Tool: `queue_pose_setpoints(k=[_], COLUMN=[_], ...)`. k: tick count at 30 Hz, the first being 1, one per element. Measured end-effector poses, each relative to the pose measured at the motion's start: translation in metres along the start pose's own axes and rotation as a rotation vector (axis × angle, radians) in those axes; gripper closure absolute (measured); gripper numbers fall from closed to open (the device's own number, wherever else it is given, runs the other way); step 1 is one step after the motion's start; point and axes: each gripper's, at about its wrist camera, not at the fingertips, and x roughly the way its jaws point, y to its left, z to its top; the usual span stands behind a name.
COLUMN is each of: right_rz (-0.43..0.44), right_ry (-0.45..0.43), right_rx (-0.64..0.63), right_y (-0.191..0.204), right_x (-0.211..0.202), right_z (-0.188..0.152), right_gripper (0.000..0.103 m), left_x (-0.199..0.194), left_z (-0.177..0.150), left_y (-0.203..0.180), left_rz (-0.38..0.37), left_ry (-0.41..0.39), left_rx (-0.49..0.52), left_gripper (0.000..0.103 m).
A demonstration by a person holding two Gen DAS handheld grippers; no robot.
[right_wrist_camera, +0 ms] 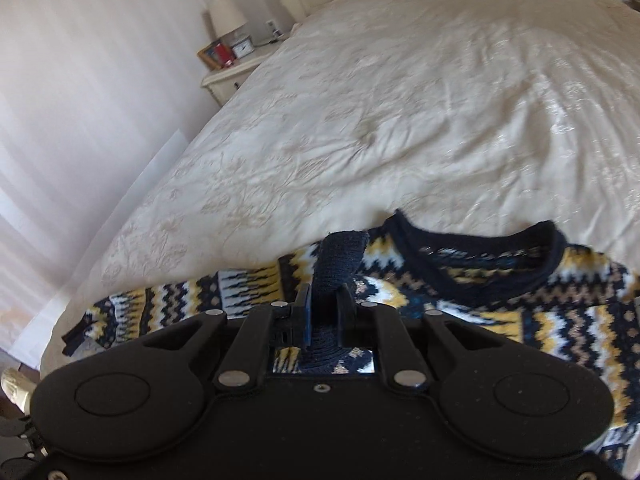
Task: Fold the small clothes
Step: 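Carry the sleeve across the sweater body and open the right gripper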
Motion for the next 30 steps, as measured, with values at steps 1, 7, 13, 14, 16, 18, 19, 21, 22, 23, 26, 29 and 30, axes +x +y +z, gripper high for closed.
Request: queue_pose_setpoints(k=[1,7,13,14,16,18,19,21,22,23,26,29,30], right_rz=[0.006,0.036,0.061,0.052,0.033,0.013,0.000,-0.043,-0.061,-0.075,-0.126,-0.184,-0.202], right_ry=[0.020,0.075,0.061,0.060,0.061,0.065,0.067,0.072,0.074,0.074,0.067,0.062,0.060], right_rx=[-0.015,-0.058,-0.075,-0.073,-0.060,-0.045,-0.043,-0.044,-0.037,-0.026,0.021,0.078,0.102], right_y=[0.010,0.043,0.052,0.046,0.031,0.013,0.005,-0.015,-0.026,-0.036,-0.070,-0.106,-0.119], right_x=[0.009,0.037,0.036,0.031,0.020,0.008,0.003,-0.011,-0.018,-0.024,-0.044,-0.059,-0.063], right_z=[-0.006,-0.033,-0.050,-0.052,-0.056,-0.062,-0.064,-0.071,-0.074,-0.077,-0.083,-0.087,-0.089], right_gripper=[0.081,0.076,0.051,0.051,0.050,0.049,0.049,0.049,0.049,0.049,0.049,0.049,0.049], left_x=[0.001,0.015,0.027,0.029,0.036,0.045,0.050,0.062,0.068,0.075,0.091,0.105,0.110], left_z=[0.000,0.003,0.012,0.015,0.020,0.025,0.027,0.030,0.032,0.034,0.037,0.039,0.039], left_y=[0.003,0.019,0.009,0.006,-0.003,-0.015,-0.021,-0.033,-0.040,-0.046,-0.067,-0.089,-0.096], left_rz=[0.003,-0.040,-0.065,-0.071,-0.082,-0.089,-0.094,-0.096,-0.097,-0.101,-0.097,-0.087,-0.078], left_ry=[0.000,0.028,0.027,0.022,0.013,0.011,0.011,0.017,0.027,0.034,0.047,0.044,0.042], left_rx=[-0.002,-0.022,-0.026,-0.022,-0.014,-0.002,0.004,0.015,0.020,0.026,0.060,0.108,0.125], left_gripper=[0.013,0.022,0.024,0.024,0.024,0.024,0.025,0.027,0.030,0.033,0.035,0.035,0.035])
